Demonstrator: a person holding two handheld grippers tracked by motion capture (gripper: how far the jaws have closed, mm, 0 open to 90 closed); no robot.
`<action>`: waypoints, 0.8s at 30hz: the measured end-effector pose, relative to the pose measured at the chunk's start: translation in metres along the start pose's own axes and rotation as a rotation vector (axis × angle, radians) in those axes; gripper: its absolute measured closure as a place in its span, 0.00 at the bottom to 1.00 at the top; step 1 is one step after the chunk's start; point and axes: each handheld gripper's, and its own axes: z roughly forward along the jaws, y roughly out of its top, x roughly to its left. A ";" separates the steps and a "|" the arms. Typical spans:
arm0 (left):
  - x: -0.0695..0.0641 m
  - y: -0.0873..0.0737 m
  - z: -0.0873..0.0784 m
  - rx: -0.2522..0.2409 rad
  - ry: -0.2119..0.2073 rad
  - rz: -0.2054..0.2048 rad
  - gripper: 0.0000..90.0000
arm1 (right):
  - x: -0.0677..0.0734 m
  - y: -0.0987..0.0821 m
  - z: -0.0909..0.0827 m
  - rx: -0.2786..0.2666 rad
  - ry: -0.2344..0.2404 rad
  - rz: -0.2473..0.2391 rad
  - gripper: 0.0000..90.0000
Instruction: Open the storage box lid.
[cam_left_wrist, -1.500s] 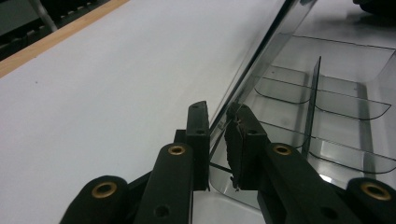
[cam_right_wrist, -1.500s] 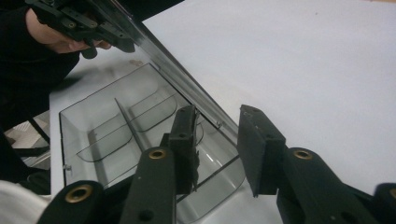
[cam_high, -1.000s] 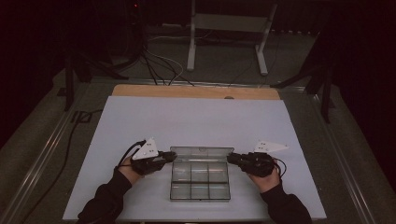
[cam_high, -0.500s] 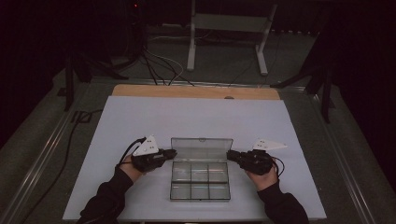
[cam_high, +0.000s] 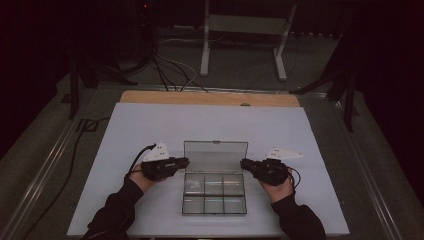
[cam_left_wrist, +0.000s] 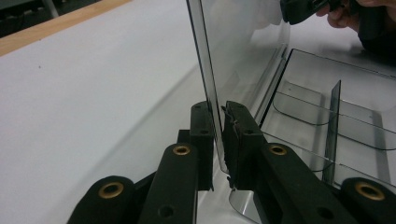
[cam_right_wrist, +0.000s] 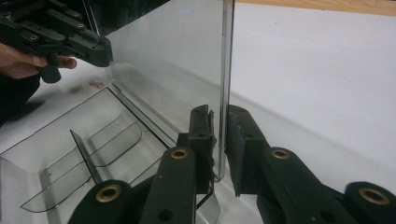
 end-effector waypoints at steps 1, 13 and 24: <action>0.000 0.000 0.000 0.001 -0.002 -0.008 0.93 | 0.000 0.000 0.000 0.000 -0.003 0.004 0.90; 0.005 0.001 0.004 0.017 -0.003 -0.059 0.90 | -0.002 0.001 0.006 0.006 -0.024 0.047 0.90; 0.009 0.005 0.008 0.056 -0.001 -0.150 0.87 | -0.005 0.002 0.011 0.021 -0.038 0.092 0.89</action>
